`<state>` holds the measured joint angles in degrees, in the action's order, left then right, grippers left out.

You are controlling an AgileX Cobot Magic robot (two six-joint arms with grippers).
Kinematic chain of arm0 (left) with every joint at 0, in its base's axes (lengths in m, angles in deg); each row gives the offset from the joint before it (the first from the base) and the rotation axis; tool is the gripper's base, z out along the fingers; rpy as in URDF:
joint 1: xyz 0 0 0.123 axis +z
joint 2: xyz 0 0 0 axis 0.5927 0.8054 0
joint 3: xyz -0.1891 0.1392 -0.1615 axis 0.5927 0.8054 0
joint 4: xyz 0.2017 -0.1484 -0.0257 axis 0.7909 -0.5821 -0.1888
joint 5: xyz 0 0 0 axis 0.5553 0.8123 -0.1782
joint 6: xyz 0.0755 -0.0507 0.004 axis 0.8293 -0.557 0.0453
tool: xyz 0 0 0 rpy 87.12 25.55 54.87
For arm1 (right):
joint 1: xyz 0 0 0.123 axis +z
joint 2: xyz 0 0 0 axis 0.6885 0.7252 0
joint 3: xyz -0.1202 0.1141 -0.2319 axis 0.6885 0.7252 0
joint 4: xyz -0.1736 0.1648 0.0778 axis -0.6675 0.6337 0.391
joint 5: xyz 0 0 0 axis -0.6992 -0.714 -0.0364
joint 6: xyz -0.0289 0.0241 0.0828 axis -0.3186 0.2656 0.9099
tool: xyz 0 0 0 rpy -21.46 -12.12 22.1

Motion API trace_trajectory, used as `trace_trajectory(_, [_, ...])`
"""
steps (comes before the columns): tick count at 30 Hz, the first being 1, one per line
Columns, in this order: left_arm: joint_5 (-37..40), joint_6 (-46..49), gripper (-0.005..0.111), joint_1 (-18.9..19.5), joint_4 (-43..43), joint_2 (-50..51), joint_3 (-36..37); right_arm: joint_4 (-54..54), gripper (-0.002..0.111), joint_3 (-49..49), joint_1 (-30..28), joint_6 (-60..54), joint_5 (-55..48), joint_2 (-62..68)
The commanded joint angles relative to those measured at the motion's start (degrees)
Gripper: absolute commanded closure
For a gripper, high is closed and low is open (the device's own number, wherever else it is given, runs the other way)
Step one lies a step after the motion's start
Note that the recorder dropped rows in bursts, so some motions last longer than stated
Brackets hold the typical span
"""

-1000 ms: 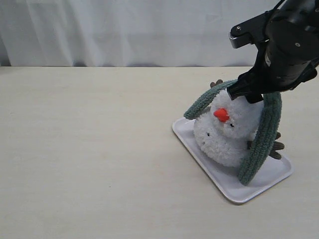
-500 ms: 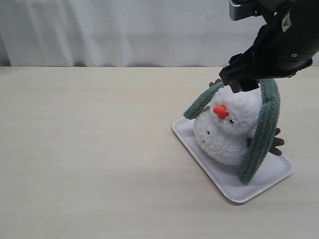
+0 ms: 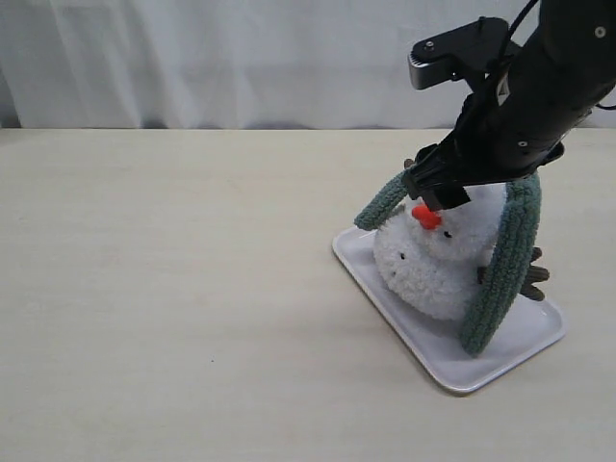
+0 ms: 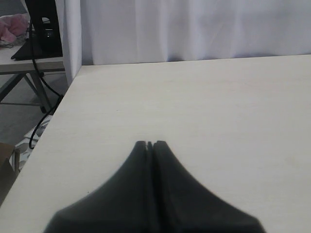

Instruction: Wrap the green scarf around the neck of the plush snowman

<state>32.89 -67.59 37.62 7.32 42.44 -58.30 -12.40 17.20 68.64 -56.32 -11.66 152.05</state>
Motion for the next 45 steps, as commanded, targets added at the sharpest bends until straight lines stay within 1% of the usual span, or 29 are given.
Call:
trace_trajectory(1, [-0.65,-0.01,0.107,0.00,0.06,-0.13,0.11,-5.11,0.036,0.26,-0.40,3.11,0.64,1.34])
trace_trajectory(9, [-0.65,-0.01,0.107,0.00,0.06,-0.13,0.11,-4.08,0.036,0.26,-2.61,2.82,0.00,1.48])
trace_trajectory(24, [-0.65,-0.01,0.107,0.00,0.06,-0.13,0.11,-3.72,0.036,0.26,-2.48,2.92,-0.34,1.48])
trace_trajectory(26, [-0.65,-0.01,0.107,0.00,0.06,-0.13,0.11,-3.42,0.028,0.26,-2.48,2.92,-0.37,1.48])
trace_trajectory(28, [-0.65,-0.01,0.107,0.00,0.06,-0.13,0.11,-2.57,0.014,0.26,-2.48,2.92,-0.47,1.48])
trace_trajectory(31, [-0.65,-0.01,0.107,0.00,0.06,-0.13,0.11,-2.55,0.001,0.26,-2.48,2.92,0.06,1.48])
trace_trajectory(33, [-0.65,-0.01,0.107,0.00,0.06,-0.13,0.11,-2.83,-0.001,0.26,-2.48,2.80,0.50,1.48])
trace_trajectory(36, [-0.65,-0.01,0.107,0.00,0.06,-0.13,0.11,-3.54,-0.001,0.26,-2.48,2.80,1.21,1.48])
trace_trajectory(39, [-0.65,-0.01,0.107,0.00,0.06,-0.13,0.11,2.33,-0.001,0.26,-2.37,1.64,1.32,1.48])
trace_trajectory(41, [-0.65,-0.01,0.107,0.00,0.06,-0.13,0.11,3.96,-0.001,0.26,-2.38,1.26,1.32,1.48])
trace_trajectory(45, [-0.65,-0.01,0.107,0.00,0.06,-0.13,0.11,2.45,-0.001,0.26,-2.48,1.50,3.32,1.48])
